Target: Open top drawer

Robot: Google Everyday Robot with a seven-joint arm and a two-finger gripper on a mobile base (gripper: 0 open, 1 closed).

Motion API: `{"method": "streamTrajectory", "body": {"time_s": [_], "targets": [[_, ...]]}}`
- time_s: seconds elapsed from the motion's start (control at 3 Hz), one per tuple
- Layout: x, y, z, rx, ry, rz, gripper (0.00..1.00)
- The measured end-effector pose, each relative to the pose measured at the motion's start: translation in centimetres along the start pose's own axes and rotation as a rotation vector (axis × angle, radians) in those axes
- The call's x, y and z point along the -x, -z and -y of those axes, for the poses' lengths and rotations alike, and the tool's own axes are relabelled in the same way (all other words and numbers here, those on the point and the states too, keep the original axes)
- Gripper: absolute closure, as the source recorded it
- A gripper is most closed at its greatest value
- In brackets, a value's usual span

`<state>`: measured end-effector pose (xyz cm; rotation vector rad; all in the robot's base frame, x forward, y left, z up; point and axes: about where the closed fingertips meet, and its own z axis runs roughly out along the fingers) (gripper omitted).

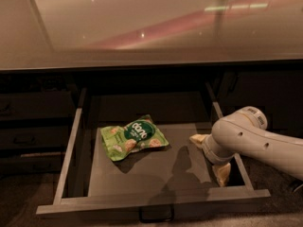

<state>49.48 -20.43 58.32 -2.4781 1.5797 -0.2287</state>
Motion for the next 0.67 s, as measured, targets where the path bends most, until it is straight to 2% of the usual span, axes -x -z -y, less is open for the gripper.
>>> {"method": "streamTrajectory", "body": {"time_s": [0.33, 0.67], "targets": [[-0.51, 2.90, 3.96, -0.031, -0.001, 0.034, 0.00], [-0.51, 2.90, 3.96, -0.031, -0.001, 0.034, 0.00]]}}
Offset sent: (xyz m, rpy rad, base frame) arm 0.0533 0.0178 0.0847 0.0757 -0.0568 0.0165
